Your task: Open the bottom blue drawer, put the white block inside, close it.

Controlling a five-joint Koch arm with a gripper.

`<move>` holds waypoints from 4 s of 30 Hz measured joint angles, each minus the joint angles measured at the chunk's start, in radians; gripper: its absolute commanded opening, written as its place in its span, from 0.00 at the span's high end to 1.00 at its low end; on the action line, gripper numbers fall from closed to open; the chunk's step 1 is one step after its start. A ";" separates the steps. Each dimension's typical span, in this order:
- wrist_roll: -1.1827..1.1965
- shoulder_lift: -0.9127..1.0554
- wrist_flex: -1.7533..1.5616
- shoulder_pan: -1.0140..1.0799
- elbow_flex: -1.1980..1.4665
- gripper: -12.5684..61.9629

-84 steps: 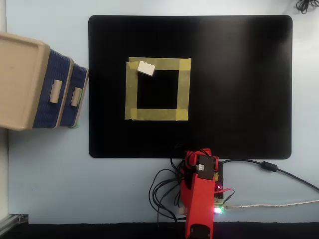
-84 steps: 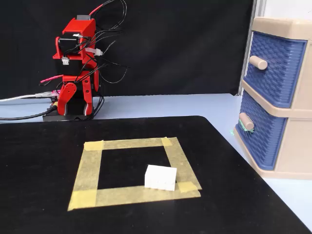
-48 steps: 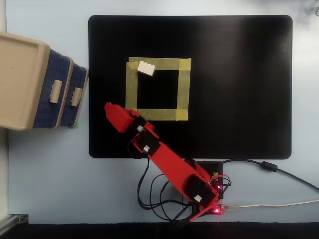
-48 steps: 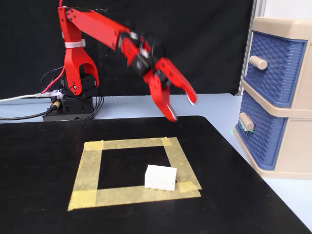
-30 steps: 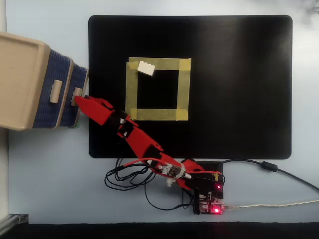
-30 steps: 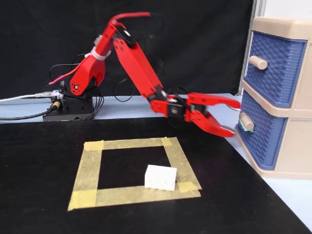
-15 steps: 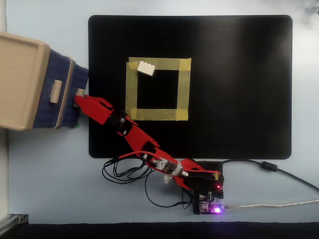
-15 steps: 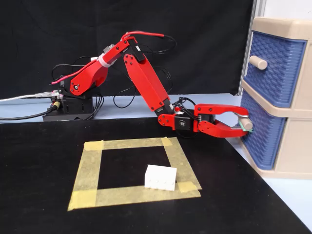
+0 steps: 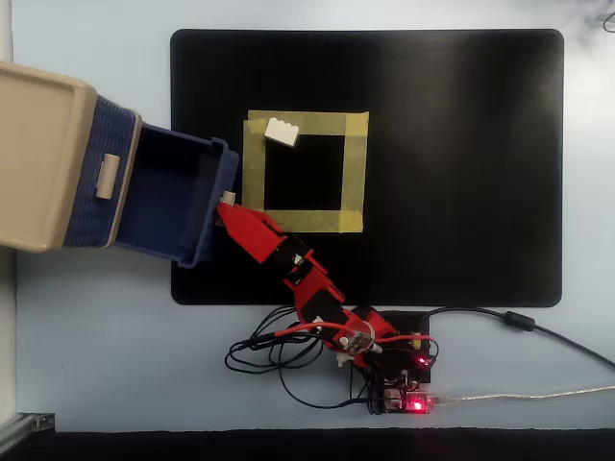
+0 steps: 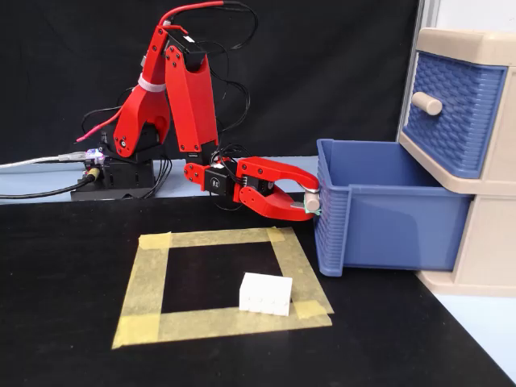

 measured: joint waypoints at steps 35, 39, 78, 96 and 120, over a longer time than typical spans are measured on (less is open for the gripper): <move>1.830 0.178 2.520 0.394 -1.477 0.40; 1.922 -0.057 2.772 0.390 -1.781 0.40; 1.976 -0.503 2.839 0.371 -2.125 0.94; 1.269 0.061 2.977 0.364 -2.121 0.94; 0.477 -0.121 2.738 -0.112 -2.134 0.40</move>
